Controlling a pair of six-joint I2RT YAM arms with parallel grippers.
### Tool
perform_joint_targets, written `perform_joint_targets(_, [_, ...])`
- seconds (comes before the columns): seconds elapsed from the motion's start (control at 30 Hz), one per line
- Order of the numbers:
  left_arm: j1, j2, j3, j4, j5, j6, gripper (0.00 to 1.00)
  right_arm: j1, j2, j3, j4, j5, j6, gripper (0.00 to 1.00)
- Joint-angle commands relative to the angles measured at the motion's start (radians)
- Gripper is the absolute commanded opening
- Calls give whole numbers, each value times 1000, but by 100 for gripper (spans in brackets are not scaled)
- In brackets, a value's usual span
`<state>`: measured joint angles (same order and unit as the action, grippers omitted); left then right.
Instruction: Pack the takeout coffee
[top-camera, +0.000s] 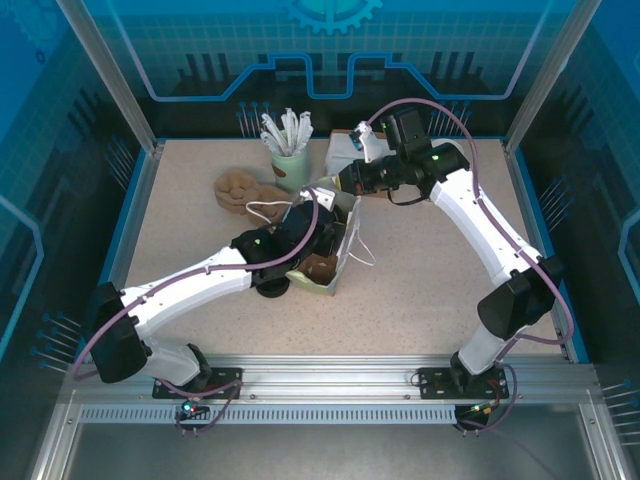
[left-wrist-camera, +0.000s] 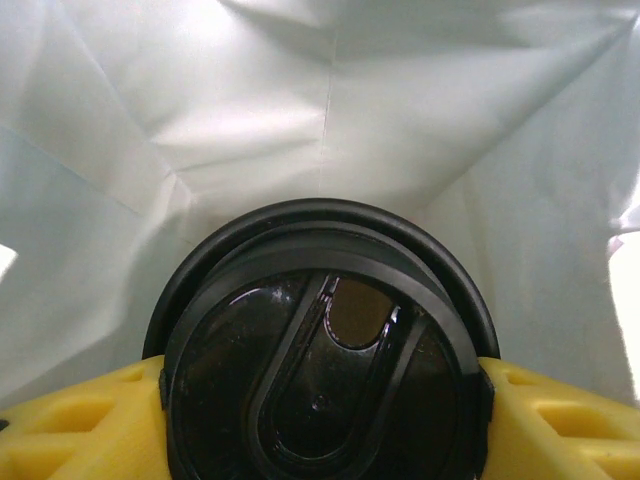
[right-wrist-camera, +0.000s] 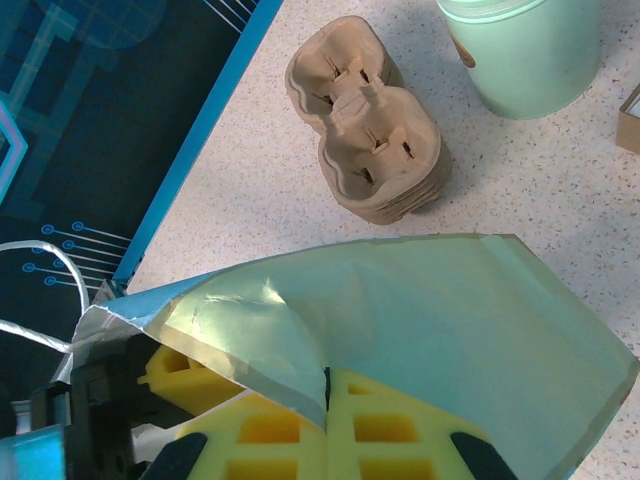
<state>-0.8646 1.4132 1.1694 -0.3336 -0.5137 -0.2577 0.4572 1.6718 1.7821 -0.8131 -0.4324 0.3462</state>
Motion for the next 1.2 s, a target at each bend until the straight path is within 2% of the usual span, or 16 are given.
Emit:
perform_joint_targets(0.0, [7,18,-16,42,-44,-16,64,15,-18,25,26,-49,-10,0])
perform_joint_targets(0.47, [9,38,12,37,-38,-26,64,25,-55,1,50,-6,10,0])
perform_joint_targets(1.17, [30,74,51,81,-28,-3,64,23,-61,-18,36,-26,46,0])
